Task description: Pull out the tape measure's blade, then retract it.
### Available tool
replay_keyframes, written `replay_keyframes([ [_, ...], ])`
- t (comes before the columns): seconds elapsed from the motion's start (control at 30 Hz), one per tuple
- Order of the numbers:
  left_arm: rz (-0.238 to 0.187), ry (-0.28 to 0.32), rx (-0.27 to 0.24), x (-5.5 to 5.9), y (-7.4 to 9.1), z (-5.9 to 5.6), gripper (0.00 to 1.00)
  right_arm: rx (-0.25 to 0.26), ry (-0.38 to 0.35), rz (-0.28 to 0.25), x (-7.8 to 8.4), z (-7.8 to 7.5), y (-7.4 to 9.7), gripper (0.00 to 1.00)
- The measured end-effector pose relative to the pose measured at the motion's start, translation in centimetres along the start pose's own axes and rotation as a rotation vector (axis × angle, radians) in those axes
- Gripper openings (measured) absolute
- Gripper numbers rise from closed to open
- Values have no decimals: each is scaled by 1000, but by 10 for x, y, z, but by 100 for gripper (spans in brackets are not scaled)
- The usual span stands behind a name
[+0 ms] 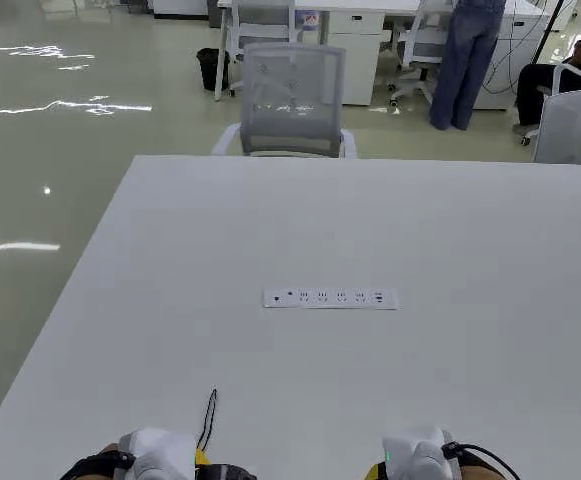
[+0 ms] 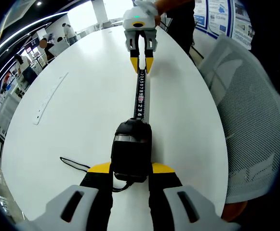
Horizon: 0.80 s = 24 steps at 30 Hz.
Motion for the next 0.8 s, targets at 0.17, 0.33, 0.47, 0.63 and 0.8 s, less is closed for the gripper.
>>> replay_keyframes([
  [0.17, 0, -1, 0, 0, 0, 0, 23, 2, 3, 4, 2, 0, 0, 11],
  [0.33, 0, -1, 0, 0, 0, 0, 23, 2, 0, 5, 4, -1, 0, 11],
  [0.47, 1, -1, 0, 0, -1, 0, 23, 4, -4, 5, 5, 0, 2, 11],
  [0.63, 1, -1, 1, 0, 0, 0, 23, 4, -8, 7, 7, 0, 1, 11],
  [0.8, 1, -2, 0, -1, 0, 0, 23, 3, -11, 8, 9, -1, 1, 11],
])
Point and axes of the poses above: the centre of the closed fingertips' face, and the gripper's own axes: y roughly backward along the fingers, z roughly to its left, x roughly out of its underside, the point moved 6 cm from there along y, roughly backward along the fingers, and after that the axes turned 14 degrees about z, right-handed, at the moved point
